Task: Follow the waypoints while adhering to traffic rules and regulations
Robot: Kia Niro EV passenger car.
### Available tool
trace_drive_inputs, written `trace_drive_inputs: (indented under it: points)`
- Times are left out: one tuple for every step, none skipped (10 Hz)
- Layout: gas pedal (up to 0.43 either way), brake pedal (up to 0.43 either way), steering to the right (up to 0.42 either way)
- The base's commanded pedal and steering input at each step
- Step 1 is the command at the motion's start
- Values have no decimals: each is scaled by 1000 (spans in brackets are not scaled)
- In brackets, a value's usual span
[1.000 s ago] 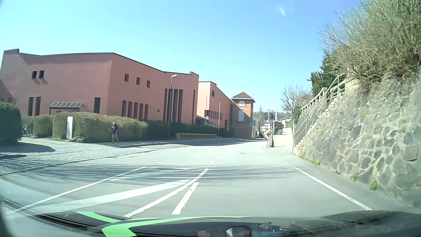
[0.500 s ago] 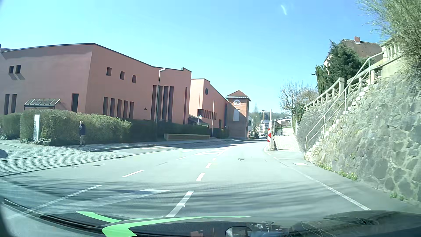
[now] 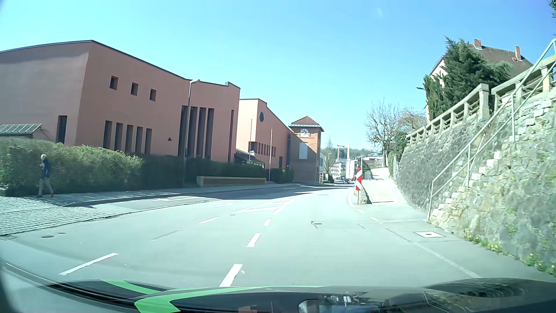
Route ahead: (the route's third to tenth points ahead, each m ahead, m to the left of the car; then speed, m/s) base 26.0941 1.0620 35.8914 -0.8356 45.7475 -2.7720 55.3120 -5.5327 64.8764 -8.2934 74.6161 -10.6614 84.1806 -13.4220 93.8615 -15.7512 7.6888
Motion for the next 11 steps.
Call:
trace_drive_inputs:
  points:
    - [98,0,34]
    - [98,0,33]
    - [98,0,31]
    - [98,0,30]
    - [98,0,28]
    - [98,0,27]
    - [98,0,27]
    - [98,0,27]
    - [87,0,27]
    - [87,0,27]
    - [87,0,27]
